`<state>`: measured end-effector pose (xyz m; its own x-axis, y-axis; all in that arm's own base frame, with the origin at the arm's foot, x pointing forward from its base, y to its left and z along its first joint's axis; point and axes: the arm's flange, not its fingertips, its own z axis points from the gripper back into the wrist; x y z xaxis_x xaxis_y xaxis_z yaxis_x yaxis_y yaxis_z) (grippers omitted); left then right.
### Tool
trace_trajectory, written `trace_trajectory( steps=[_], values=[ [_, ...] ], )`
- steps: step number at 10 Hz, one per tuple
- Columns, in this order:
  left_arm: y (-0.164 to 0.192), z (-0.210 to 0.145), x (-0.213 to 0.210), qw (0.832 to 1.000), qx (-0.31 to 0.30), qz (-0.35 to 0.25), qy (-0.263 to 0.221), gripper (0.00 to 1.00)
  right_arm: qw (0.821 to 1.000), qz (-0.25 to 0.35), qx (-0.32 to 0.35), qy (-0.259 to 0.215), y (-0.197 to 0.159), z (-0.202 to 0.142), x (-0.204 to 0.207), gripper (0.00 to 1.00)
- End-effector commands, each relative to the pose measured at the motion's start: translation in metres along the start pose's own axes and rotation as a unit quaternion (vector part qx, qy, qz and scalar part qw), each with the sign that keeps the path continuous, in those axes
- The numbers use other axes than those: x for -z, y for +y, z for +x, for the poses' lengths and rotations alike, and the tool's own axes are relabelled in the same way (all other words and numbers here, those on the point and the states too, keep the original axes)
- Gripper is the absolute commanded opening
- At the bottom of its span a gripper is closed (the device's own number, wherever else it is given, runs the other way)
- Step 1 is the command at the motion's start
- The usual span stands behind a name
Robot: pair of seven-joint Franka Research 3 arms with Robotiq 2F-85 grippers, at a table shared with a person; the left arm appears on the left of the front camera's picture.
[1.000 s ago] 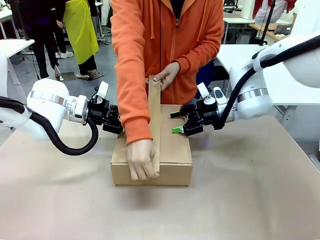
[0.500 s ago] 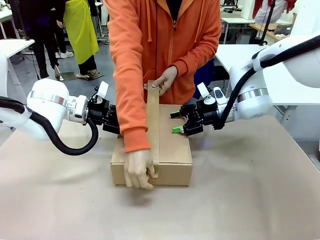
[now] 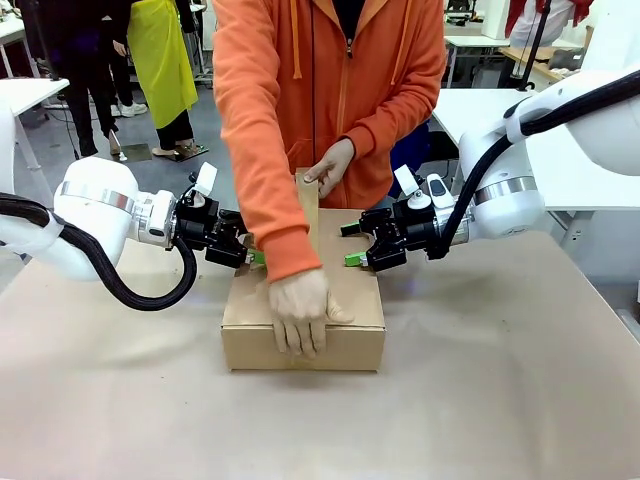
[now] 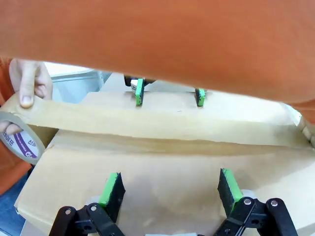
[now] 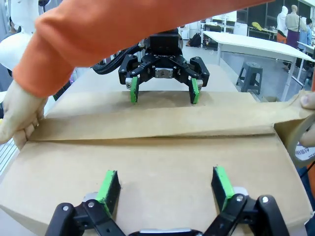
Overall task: Pack the gift set into the box.
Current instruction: Press and hold the closed box until the human finishes sealing it.
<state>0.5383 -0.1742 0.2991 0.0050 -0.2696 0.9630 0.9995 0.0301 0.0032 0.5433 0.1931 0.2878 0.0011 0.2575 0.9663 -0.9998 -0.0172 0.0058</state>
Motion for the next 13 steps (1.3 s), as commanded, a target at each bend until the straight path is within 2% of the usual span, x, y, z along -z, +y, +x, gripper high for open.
trace_trajectory(
  steps=[1, 13],
  values=[
    [-0.0028, -0.0017, 0.0008, 1.0, -0.001, -0.005, 0.001, 1.0, 1.0, 0.0, -0.003, -0.001, 0.0003, -0.0019, 0.0001, 1.0],
    [-0.0028, -0.0017, 0.0008, 1.0, -0.001, -0.005, 0.001, 1.0, 1.0, 0.0, -0.003, -0.001, 0.0003, -0.0019, 0.0001, 1.0]
  ],
)
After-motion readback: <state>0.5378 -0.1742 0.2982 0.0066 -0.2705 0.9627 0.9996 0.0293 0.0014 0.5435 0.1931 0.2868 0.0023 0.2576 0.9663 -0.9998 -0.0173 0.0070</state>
